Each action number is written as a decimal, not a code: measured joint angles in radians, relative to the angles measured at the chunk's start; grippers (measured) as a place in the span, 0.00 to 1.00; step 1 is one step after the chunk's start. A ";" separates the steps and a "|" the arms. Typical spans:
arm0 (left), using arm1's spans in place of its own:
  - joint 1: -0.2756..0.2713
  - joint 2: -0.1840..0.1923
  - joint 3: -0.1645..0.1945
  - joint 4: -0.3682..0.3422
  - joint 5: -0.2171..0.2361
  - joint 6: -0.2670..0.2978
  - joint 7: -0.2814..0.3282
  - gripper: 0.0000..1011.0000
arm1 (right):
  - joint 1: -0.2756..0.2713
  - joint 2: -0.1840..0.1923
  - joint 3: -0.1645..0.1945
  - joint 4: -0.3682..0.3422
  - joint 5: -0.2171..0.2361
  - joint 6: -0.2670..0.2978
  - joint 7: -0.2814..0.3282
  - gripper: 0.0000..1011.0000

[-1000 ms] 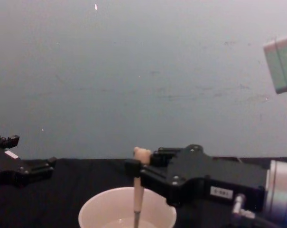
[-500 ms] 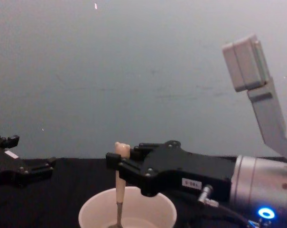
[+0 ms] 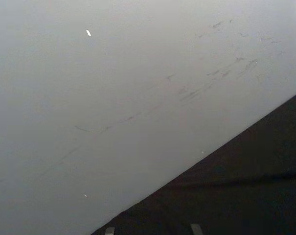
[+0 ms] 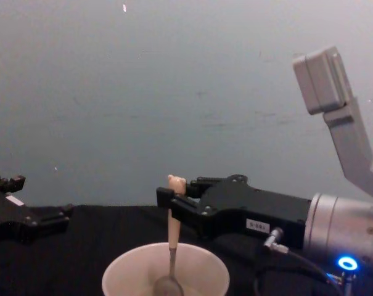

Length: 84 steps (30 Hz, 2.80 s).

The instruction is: Pick up the stirring spoon with one hand, stir inside the cup, then place it back in its original position.

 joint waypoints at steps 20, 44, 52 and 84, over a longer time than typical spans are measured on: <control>0.000 0.000 0.000 0.000 0.000 0.000 0.000 0.99 | -0.079 0.074 0.046 -0.102 0.033 0.024 0.010 0.21; 0.000 0.000 0.000 0.000 0.000 0.000 0.000 0.99 | -0.028 -0.002 -0.013 -0.042 0.006 0.014 -0.004 0.21; 0.000 0.000 0.000 0.000 0.000 0.000 0.000 0.99 | -0.009 -0.015 0.002 0.002 -0.010 0.000 -0.019 0.21; 0.000 0.000 0.000 0.000 0.000 0.000 0.000 0.99 | -0.101 0.084 0.033 -0.137 0.018 0.012 0.025 0.21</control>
